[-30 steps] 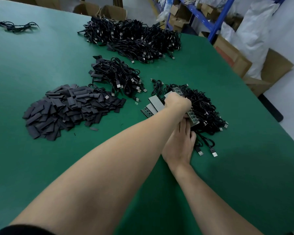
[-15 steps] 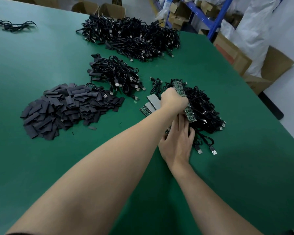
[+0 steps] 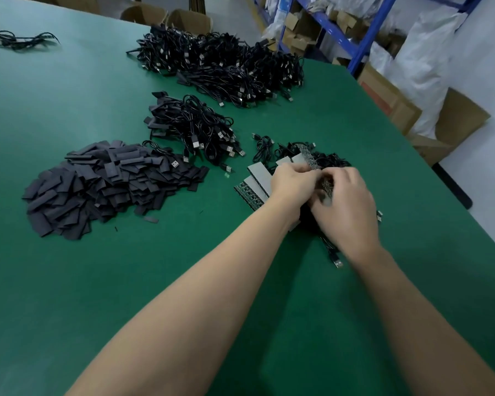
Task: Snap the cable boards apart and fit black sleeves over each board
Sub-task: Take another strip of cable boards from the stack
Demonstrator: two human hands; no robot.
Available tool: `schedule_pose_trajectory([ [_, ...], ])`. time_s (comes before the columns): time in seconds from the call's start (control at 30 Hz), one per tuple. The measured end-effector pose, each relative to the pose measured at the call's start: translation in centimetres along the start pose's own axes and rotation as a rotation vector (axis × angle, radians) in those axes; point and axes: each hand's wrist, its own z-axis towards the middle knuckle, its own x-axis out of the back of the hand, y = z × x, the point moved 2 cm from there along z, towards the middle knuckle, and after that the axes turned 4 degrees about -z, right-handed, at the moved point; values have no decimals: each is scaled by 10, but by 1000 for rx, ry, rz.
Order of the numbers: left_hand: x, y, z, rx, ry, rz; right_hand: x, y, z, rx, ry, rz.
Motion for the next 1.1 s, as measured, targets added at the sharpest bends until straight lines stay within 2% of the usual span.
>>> schedule_pose_trajectory([
  [0.07,-7,2,-6,-68,-30,-13,7,4,28,23,-142,-121],
  [0.23,-2,-2,-15,-216,-121,24,13,4,58,62,-197,-219],
  [0.37,12,-16,-22,-317,97,153,12,0,67,81,-165,-277],
  [0.43,9,-17,-21,-283,102,164,17,2,68,66,-109,-260],
  [0.57,-15,-9,-20,-94,-57,50,27,10,61,39,-39,-190],
  [0.7,-27,-12,-17,-47,-45,-55,33,21,57,8,-4,-83],
  [0.8,-29,-12,-15,-61,-10,-24,36,29,59,19,-15,-68],
  [1.1,-31,4,-19,-183,82,263,38,24,51,163,37,-299],
])
